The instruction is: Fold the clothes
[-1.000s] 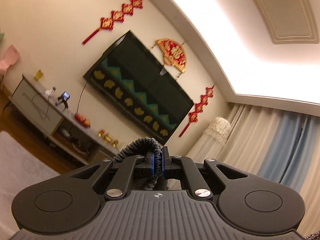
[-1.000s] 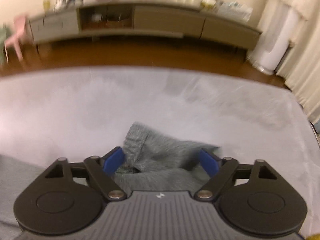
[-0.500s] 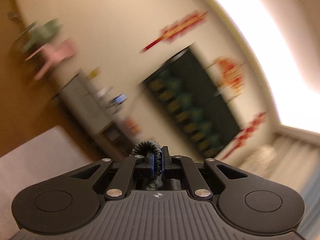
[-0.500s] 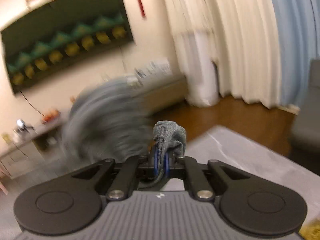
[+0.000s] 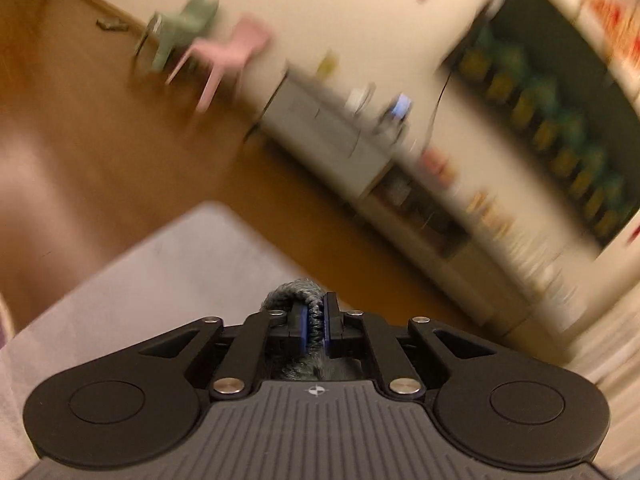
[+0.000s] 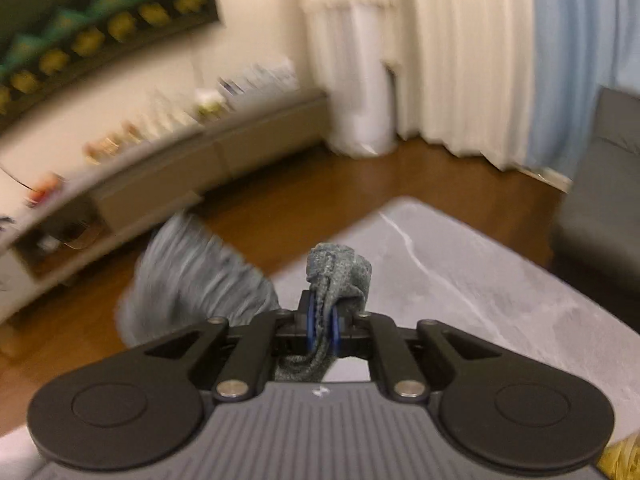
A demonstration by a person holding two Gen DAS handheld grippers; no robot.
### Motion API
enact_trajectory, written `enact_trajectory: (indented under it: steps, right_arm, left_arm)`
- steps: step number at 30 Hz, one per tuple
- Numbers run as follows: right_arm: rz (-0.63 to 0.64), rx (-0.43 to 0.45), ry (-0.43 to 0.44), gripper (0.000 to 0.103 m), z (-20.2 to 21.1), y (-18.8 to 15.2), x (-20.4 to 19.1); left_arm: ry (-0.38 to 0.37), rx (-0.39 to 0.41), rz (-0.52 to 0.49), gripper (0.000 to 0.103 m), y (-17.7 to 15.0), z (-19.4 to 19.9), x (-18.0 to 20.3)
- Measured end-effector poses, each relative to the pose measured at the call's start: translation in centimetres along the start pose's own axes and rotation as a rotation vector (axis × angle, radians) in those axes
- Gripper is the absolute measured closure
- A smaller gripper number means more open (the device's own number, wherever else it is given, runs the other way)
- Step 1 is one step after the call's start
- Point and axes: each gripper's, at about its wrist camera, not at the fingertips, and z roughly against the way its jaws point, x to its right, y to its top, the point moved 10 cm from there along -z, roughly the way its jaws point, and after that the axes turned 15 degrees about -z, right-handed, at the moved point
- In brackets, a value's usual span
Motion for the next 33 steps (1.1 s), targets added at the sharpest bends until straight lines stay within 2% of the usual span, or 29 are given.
enact_trajectory:
  steps: [1,3,4,5,6,8,10,11,14,17,18,21,23,24,27,28,29,31,33]
  right_arm:
    - [0.035,-0.049,-0.028,0.081,-1.1,-1.0,0.1]
    - [0.053,-0.059,-0.041,0.069,-1.3,-2.3,1.0]
    - [0.053,-0.061,-0.022,0.055,-0.8,-3.0,1.4]
    - [0.051,-0.063,0.002,0.052,-0.2,-3.7,1.8]
    - [0.059,-0.077,0.03,0.052,0.5,-4.5,2.3]
    - [0.08,-0.117,0.103,0.052,3.0,-6.8,3.5]
    - [0.112,-0.176,0.186,0.05,5.6,-9.2,3.6]
    - [0.137,-0.205,0.228,0.045,7.1,-10.7,4.0]
    - [0.244,-0.269,0.335,0.037,11.8,-15.3,4.8]
    - [0.314,-0.287,0.36,0.036,14.2,-19.0,4.7]
    - [0.338,-0.295,0.369,0.036,14.9,-20.1,4.3]
    - [0.391,-0.338,0.413,0.036,16.7,-23.3,3.2]
    - [0.419,-0.345,0.436,0.036,18.2,-24.6,3.1]
    - [0.418,-0.334,0.432,0.036,18.6,-24.7,3.7]
    - [0.382,-0.318,0.399,0.033,19.1,-24.7,6.0]
    - [0.361,-0.327,0.381,0.033,18.9,-24.6,6.9]
    - [0.343,-0.33,0.365,0.033,18.6,-24.6,7.6]
    - [0.31,-0.327,0.337,0.033,18.3,-24.2,8.9]
    - [0.302,-0.303,0.32,0.033,18.4,-23.8,10.1]
  left_arm:
    - [0.019,-0.053,-0.031,0.097,-0.8,-1.0,0.2]
    - [-0.008,-0.085,-0.038,0.087,-2.4,-0.3,0.6]
    - [-0.022,-0.079,-0.046,0.079,-2.9,0.9,0.5]
    - [-0.036,-0.073,-0.055,0.073,-3.5,2.1,0.5]
    - [-0.032,-0.072,-0.083,0.07,-4.3,3.8,0.1]
    - [-0.047,-0.047,-0.155,0.057,-5.9,7.3,-0.7]
    - [-0.042,-0.071,-0.213,0.047,-8.8,10.5,-1.8]
    - [-0.042,-0.099,-0.25,0.043,-10.6,11.8,-2.5]
    - [0.011,-0.173,-0.359,0.039,-15.3,13.9,-3.4]
    - [0.054,-0.208,-0.404,0.034,-18.1,14.5,-3.7]
    - [0.069,-0.214,-0.417,0.034,-18.9,14.6,-3.8]
    - [0.21,-0.207,-0.44,0.034,-19.6,14.8,-5.4]
    - [0.269,-0.204,-0.378,0.034,-19.7,15.4,-6.8]
    - [0.272,-0.208,-0.334,0.034,-19.6,15.4,-7.2]
    - [0.255,-0.223,-0.339,0.036,-20.9,15.5,-7.6]
    - [0.252,-0.212,-0.376,0.043,-20.9,15.5,-7.2]
    - [0.25,-0.202,-0.413,0.061,-21.0,15.4,-6.9]
    - [0.251,-0.192,-0.464,0.067,-21.0,15.4,-6.4]
    - [0.274,-0.188,-0.461,0.068,-20.9,15.6,-7.1]
